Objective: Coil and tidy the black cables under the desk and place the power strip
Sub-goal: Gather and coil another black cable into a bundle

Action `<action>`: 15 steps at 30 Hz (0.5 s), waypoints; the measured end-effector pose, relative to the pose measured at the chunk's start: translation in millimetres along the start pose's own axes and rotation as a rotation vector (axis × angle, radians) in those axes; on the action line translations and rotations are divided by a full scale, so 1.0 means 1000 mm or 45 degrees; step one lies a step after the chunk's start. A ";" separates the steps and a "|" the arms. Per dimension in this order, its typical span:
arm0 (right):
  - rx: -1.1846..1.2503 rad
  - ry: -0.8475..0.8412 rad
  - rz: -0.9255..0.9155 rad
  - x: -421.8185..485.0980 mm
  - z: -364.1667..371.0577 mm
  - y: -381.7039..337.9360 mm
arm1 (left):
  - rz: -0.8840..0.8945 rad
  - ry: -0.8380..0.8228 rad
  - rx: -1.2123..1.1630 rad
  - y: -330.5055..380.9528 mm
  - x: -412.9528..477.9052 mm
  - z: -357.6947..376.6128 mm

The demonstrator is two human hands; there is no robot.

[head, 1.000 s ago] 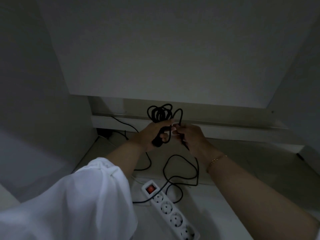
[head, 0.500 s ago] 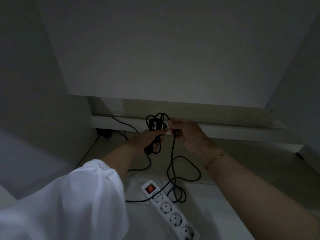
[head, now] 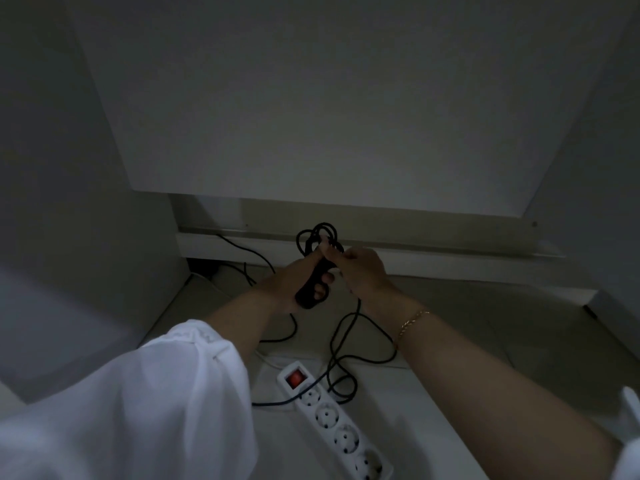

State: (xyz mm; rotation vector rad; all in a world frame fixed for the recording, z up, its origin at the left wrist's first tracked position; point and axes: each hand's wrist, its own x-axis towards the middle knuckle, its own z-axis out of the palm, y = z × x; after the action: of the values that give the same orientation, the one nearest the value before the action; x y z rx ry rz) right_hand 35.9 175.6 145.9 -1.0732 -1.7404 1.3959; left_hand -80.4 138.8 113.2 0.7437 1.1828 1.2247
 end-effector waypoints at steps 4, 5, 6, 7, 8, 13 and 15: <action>0.123 0.049 -0.030 -0.004 0.010 -0.009 | 0.047 -0.045 -0.185 0.005 -0.004 0.008; 0.204 0.075 0.006 -0.004 0.013 -0.011 | 0.057 -0.041 -0.198 0.006 -0.003 0.009; 0.293 0.100 0.035 -0.003 0.014 -0.012 | 0.071 -0.033 -0.204 0.006 -0.002 0.010; 0.345 0.130 0.041 -0.001 0.014 -0.013 | 0.081 -0.022 -0.209 0.006 -0.001 0.009; 0.340 0.167 0.037 0.001 0.012 -0.013 | 0.079 -0.010 -0.210 0.005 0.001 0.007; 0.198 0.105 0.023 0.003 0.003 -0.011 | 0.093 -0.023 -0.151 0.002 0.001 0.000; 0.213 -0.038 0.030 -0.003 0.003 -0.011 | 0.125 -0.015 -0.071 0.002 0.000 0.001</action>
State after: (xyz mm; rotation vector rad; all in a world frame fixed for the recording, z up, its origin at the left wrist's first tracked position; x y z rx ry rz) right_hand 32.3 170.2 155.7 -0.9894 -1.6047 1.5495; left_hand -80.3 139.5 115.2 0.7740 1.1091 1.3276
